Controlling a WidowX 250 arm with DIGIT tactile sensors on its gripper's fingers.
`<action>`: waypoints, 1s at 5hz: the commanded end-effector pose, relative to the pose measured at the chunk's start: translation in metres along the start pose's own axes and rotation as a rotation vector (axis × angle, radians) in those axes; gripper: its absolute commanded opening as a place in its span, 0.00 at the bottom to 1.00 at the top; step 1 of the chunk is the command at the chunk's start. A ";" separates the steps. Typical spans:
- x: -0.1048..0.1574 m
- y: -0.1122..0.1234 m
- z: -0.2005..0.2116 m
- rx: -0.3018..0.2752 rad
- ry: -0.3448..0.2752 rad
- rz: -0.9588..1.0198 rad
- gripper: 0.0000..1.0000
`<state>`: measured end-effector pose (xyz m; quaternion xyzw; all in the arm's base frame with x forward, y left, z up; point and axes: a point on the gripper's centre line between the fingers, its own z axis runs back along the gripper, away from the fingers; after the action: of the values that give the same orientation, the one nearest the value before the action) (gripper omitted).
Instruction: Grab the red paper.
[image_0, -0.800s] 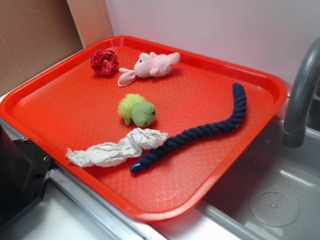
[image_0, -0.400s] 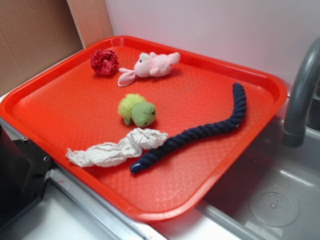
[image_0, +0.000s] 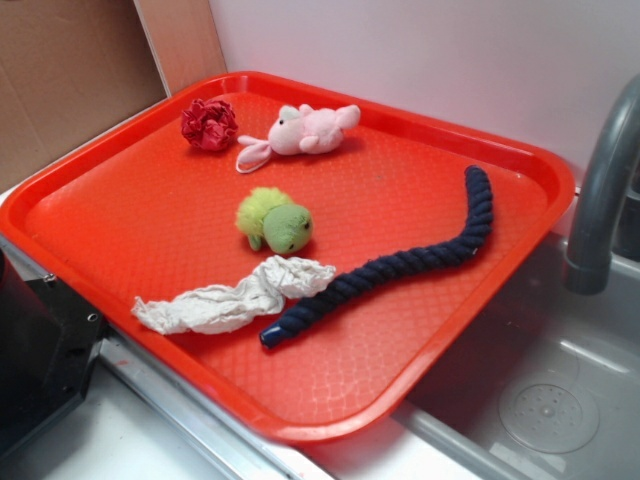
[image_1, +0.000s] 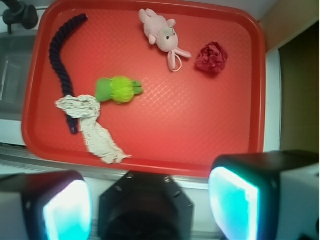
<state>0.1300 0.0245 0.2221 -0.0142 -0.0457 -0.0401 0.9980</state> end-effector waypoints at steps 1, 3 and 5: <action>0.027 0.036 -0.036 0.089 -0.035 -0.169 1.00; 0.065 0.071 -0.071 0.150 -0.105 -0.265 1.00; 0.092 0.093 -0.113 0.190 -0.117 -0.380 1.00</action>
<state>0.2324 0.1032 0.1030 0.0712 -0.0939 -0.2232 0.9676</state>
